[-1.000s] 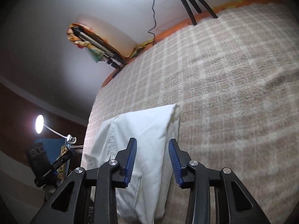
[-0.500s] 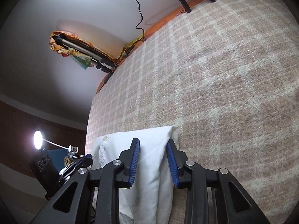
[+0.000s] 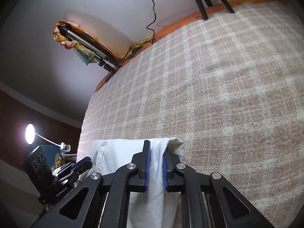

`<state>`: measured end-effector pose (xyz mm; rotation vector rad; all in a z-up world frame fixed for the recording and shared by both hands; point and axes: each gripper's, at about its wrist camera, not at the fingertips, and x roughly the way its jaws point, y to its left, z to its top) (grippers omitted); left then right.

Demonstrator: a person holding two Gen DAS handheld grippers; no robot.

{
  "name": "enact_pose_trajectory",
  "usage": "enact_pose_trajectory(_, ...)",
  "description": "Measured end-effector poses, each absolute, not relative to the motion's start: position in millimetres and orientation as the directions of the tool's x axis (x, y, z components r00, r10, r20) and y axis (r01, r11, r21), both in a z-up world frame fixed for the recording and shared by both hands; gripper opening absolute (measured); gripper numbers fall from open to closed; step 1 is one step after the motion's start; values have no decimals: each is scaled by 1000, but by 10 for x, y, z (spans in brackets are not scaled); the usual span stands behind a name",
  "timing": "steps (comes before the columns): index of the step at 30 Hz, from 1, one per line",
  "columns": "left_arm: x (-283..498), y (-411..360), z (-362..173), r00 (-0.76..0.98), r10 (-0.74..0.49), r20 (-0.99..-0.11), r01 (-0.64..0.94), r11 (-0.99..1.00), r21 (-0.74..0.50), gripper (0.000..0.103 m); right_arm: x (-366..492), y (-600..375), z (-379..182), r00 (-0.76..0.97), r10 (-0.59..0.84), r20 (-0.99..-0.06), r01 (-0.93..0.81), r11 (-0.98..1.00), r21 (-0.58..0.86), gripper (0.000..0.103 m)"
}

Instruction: Fold small clothes

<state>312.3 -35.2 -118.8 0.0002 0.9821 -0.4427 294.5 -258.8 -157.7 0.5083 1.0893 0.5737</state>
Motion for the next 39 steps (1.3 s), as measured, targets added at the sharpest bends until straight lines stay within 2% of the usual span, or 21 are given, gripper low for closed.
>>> enact_pose_trajectory(6, 3198, -225, -1240, 449, -401, -799, 318, 907, -276, 10, 2914, -2486, -1438, 392, 605, -693, -244, 794, 556, 3)
enact_pose_trajectory(14, 3214, -208, -1359, 439, -399, -805, 328, 905, -269, 9, 2940, -2313, -1462, 431, 491, -757, -317, 868, 382, 0)
enact_pose_trajectory(17, 3210, -76, -1281, 461, -390, -797, 286, 916, -282, 9, 2971, -2311, -1525, 424, 458, -781, -315, 883, 347, 0)
enact_pose_trajectory(19, 3193, 78, -1190, 492, -385, -781, 249, 922, -298, 10, 2991, -2391, -1468, 409, 479, -777, -293, 875, 385, 6)
enact_pose_trajectory(21, 3184, 213, -1126, 514, -388, -765, 215, 922, -323, 10, 2948, -2463, -1351, 437, 471, -766, -272, 881, 386, 8)
enact_pose_trajectory(23, 3162, 283, -1086, 524, -397, -754, 203, 918, -342, 9, 2834, -2423, -1213, 476, 435, -765, -289, 898, 331, 15)
enact_pose_trajectory(26, 3091, 243, -1044, 524, -427, -737, 220, 904, -367, 9, 2584, -2186, -1020, 497, 440, -748, -397, 882, 255, 15)
enact_pose_trajectory(31, 3033, -119, -1125, 481, -395, -782, 309, 912, -270, 10, 2316, -1745, -1006, 465, 442, -767, -523, 836, 165, 16)
enact_pose_trajectory(39, 3077, -115, -1405, 437, -365, -822, 327, 916, -233, 10, 2336, -1739, -1371, 382, 410, -828, -505, 843, 184, 13)
